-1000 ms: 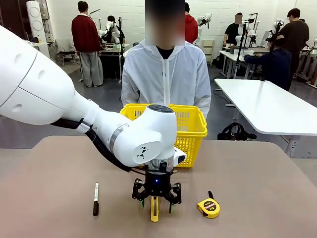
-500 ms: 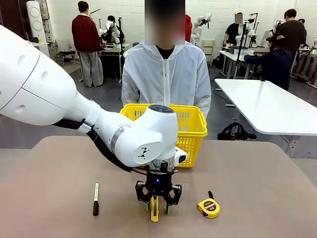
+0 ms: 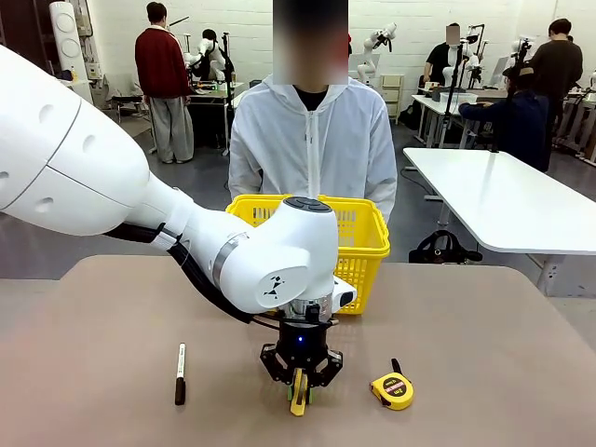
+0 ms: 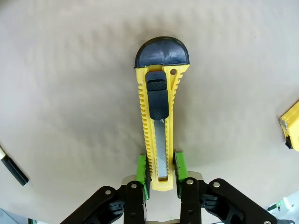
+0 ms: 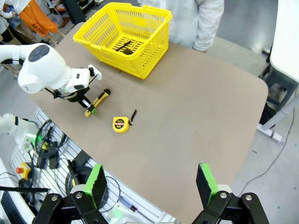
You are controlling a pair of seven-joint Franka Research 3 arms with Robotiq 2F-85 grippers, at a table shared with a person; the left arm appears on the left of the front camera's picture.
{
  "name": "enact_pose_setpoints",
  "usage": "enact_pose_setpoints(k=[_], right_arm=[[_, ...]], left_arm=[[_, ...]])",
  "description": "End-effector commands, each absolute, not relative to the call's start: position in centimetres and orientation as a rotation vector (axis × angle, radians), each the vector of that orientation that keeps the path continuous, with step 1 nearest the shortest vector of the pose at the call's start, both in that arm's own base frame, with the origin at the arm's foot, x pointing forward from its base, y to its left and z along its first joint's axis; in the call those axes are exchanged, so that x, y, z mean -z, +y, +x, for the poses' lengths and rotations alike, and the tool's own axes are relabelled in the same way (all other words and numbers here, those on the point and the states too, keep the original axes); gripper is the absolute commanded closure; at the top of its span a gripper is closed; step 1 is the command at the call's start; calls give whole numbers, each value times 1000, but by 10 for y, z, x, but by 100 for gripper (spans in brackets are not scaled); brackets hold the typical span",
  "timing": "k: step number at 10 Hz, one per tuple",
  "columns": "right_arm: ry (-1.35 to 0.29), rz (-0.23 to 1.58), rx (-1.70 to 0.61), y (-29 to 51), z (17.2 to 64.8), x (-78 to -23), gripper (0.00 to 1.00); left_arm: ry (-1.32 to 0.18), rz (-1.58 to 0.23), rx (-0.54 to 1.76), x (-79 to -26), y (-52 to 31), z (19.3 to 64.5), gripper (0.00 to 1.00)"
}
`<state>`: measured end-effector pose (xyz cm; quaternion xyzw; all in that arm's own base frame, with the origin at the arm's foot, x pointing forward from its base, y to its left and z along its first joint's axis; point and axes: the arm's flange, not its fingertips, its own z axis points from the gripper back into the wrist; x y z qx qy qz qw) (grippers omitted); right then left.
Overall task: Place the items the person wants into the basket.
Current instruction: Pick up the item the person points to and place it in the Market Basket.
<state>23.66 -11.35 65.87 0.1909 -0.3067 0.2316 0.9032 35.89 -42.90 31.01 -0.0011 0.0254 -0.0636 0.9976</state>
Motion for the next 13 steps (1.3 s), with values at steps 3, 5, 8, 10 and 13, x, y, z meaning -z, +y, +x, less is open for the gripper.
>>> enact_pose_setpoints(k=[3,5,8,10,13], right_arm=[[-633,398,-485,-112,236,-654,0],[-633,398,-485,-112,236,-654,0],[-633,398,-485,-112,236,-654,0],[-633,398,-485,-112,236,-654,0],[-633,398,-485,-112,236,-654,0]], left_arm=[[55,40,132,-300,-429,361,100],[61,39,167,-330,-424,360,100],[9,2,228,-427,-401,347,100],[-49,-23,248,-488,-389,338,100],[-63,-46,271,-541,-383,339,100]])
